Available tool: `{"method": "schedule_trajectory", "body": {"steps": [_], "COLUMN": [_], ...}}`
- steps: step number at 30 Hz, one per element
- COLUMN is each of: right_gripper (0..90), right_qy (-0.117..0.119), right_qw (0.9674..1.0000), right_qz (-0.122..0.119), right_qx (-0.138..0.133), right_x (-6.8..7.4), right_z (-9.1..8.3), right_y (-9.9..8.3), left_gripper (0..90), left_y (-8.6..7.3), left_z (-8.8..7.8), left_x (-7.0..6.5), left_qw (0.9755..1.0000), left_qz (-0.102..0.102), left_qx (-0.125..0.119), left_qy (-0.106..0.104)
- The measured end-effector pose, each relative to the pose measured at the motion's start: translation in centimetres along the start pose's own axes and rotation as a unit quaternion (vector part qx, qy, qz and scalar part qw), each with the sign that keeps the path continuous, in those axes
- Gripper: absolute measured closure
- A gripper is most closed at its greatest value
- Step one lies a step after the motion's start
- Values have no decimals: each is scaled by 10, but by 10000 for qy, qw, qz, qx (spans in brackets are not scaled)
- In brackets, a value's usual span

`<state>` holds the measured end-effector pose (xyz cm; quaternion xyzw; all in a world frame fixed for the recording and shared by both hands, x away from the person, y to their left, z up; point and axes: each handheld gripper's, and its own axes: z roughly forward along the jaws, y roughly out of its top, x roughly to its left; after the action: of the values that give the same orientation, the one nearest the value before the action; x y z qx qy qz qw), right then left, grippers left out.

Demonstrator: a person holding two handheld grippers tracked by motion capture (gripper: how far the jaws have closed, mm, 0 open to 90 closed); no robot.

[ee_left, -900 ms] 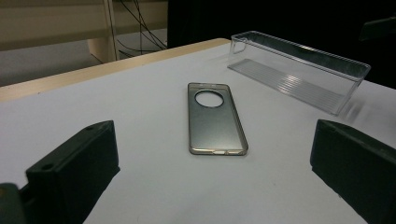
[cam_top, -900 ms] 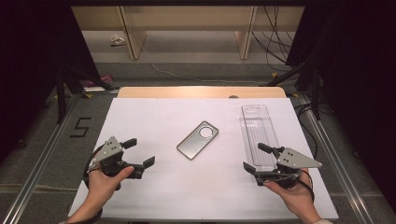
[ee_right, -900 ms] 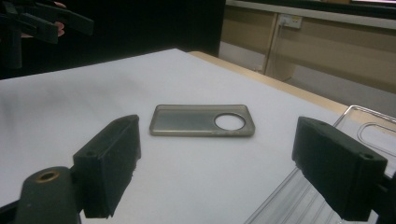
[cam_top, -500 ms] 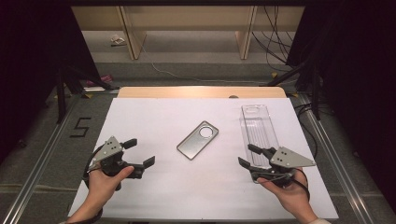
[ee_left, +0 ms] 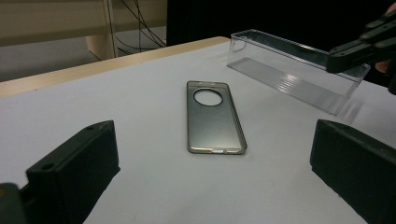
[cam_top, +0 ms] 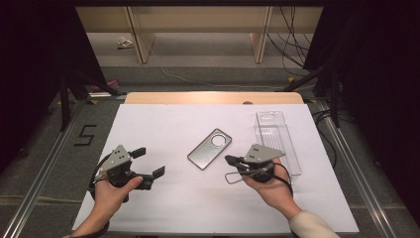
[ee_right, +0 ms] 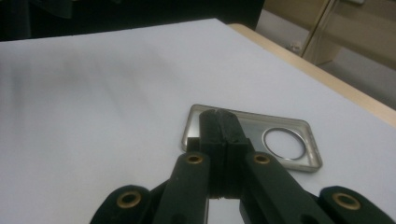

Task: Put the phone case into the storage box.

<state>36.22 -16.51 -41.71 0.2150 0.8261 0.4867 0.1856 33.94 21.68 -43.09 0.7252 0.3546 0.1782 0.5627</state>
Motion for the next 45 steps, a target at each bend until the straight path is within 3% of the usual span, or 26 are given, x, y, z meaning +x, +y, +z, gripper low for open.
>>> {"method": "schedule_trajectory", "body": {"steps": [2, 8, 11, 19, 26, 45], "right_gripper": [900, 900, 900, 900, 900, 900], "right_qy": [10, 114, -1, -126, -126, -152], "right_qw": [10000, 9986, 9964, 9914, 9888, 9839], "right_qz": [-10, -28, -70, 168, 230, 278], "right_qx": [34, 507, 846, 1295, 1466, 1761], "right_x": [0, 7, 10, 12, 13, 17], "right_z": [6, 60, 90, 125, 132, 134], "right_y": [2, 12, 12, 5, -2, -8], "left_gripper": [9, 10, 11, 10, 10, 11], "left_y": [0, -1, -1, -6, -7, -6], "left_z": [0, 1, 2, 6, 10, 8], "left_x": [0, 0, -1, -2, -5, -3], "left_qw": [10000, 10000, 9999, 9994, 9989, 9992], "left_qz": [0, 23, 53, 93, 176, 136], "left_qx": [4, 42, 104, 338, 431, 373], "left_qy": [-3, -10, 7, 14, -61, -32]}}
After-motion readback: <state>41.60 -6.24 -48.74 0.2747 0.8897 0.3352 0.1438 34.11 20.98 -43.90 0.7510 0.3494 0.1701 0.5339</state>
